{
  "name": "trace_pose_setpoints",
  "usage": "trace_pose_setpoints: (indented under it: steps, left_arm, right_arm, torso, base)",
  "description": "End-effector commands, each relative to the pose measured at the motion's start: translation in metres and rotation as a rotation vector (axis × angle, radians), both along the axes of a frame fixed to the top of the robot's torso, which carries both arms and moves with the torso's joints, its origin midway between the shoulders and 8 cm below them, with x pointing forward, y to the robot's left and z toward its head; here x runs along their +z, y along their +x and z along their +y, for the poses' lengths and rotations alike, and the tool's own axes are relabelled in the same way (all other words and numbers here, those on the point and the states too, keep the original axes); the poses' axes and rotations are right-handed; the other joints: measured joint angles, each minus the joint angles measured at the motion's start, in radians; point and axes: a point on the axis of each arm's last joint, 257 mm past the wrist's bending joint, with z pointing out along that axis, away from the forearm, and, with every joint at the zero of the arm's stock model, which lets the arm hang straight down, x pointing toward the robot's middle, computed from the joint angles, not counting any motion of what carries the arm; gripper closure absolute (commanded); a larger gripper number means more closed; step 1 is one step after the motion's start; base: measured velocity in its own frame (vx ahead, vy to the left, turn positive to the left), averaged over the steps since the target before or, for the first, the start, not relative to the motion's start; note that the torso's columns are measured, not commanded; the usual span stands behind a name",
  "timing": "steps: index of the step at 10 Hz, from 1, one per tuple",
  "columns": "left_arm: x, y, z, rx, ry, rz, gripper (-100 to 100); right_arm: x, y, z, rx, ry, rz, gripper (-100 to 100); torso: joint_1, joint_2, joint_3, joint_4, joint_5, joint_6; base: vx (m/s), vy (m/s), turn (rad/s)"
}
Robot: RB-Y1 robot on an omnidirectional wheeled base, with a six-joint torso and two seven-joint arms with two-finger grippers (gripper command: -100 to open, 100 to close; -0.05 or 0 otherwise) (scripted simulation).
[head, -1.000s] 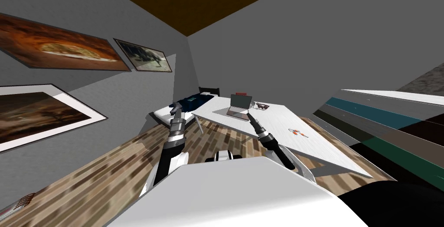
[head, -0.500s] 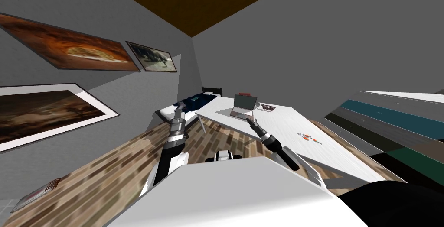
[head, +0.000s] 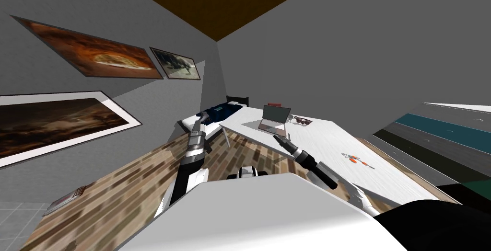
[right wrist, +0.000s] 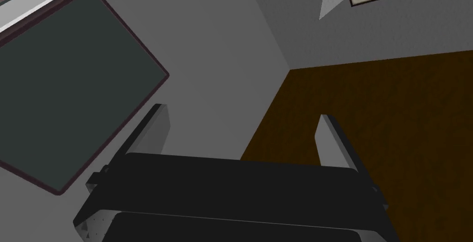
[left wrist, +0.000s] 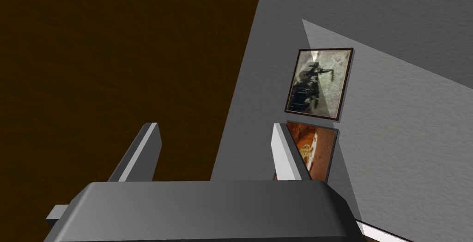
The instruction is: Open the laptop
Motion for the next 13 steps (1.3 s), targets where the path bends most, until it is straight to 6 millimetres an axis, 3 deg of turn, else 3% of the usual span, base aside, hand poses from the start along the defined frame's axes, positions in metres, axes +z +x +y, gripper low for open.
trace_pose_setpoints:
  steps: [1, 2, 3, 6, 11, 12, 13]
  left_arm:
    - [0.000, 0.000, 0.000, 0.000, 0.000, 0.000, 0]
    - [0.000, 0.000, 0.000, 0.000, 0.000, 0.000, 0]
    - [0.000, 0.000, 0.000, 0.000, 0.000, 0.000, 0]
    - [0.000, 0.000, 0.000, 0.000, 0.000, 0.000, 0]
    - [0.000, 0.000, 0.000, 0.000, 0.000, 0.000, 0]
    - [0.000, 0.000, 0.000, 0.000, 0.000, 0.000, 0]
    - [0.000, 0.000, 0.000, 0.000, 0.000, 0.000, 0]
  right_arm:
    - [-0.022, -0.006, -0.020, 0.014, -0.108, 0.043, -100]
    - [-0.039, -0.009, -0.033, 0.018, -0.180, 0.073, -100]
    - [-0.040, -0.010, -0.037, 0.023, -0.197, 0.080, -100]
    - [-0.070, -0.018, -0.072, 0.034, -0.353, 0.147, -100]
    - [-0.099, -0.031, -0.134, 0.034, -0.556, 0.248, -100]
    - [-0.108, -0.037, -0.159, 0.031, -0.635, 0.287, -100]
    - [-0.108, -0.038, -0.164, 0.029, -0.646, 0.293, -100]
  torso:
    - [0.001, 0.000, 0.000, 0.000, 0.000, -0.001]
    - [0.000, 0.001, 0.000, 0.000, 0.000, 0.000]
    - [0.000, 0.000, 0.000, 0.000, 0.000, -0.001]
    - [0.000, 0.000, 0.000, 0.000, 0.000, 0.000]
    - [0.000, 0.000, 0.000, 0.000, 0.000, -0.001]
    - [0.000, 0.001, 0.000, 0.000, 0.000, 0.000]
    - [0.001, 0.000, 0.000, 0.000, 0.000, -0.001]
  base:
    - [0.041, 0.044, 0.053]
    - [0.043, 0.048, 0.089]
    - [0.036, 0.053, 0.083]
    - [0.046, 0.053, 0.104]
    - [0.051, 0.053, 0.083]
    - [0.062, 0.056, 0.129]
    - [0.052, 0.043, 0.059]
